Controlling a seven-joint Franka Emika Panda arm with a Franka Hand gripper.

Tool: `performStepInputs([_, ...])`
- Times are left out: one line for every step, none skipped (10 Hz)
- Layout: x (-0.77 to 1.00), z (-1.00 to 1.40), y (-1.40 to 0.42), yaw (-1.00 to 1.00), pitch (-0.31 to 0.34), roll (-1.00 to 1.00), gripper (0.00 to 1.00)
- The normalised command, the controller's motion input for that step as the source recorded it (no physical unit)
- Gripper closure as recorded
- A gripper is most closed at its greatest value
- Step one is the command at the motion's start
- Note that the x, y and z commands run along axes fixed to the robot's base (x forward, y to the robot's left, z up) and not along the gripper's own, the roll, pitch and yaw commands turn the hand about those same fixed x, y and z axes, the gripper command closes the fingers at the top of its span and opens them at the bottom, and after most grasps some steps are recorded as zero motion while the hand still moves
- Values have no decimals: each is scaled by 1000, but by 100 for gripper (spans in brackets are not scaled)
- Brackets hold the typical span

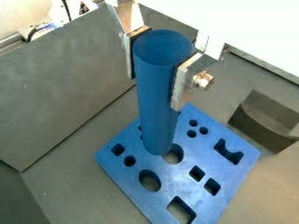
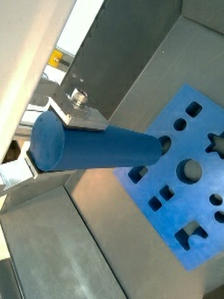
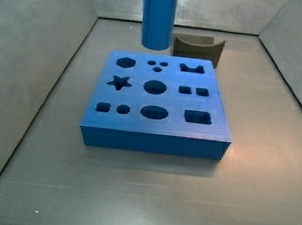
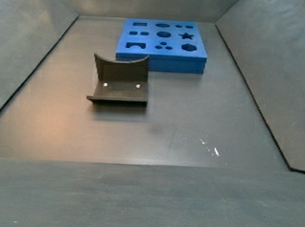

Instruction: Insert the round object.

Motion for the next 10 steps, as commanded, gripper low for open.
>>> performStepInputs([0,-583,311,-9,-276,0,100])
performStepInputs([0,-574,483,0,-281,0,100])
performStepInputs([-23,-640,423,0,-266,0,100])
performStepInputs([-80,-703,243,0,-264,-61,100])
performStepInputs([-71,-689,209,-9,-264,-56,100])
performStepInputs([-63,-671,203,-11,-269,-59,100])
performStepInputs([-23,-674,214,-34,-254,-63,100])
performStepInputs([-26,-551,100,0,-251,-114,100])
performStepInputs([0,0,97,-3,0,-101,100])
performStepInputs([0,-37,0,0,0,0,100])
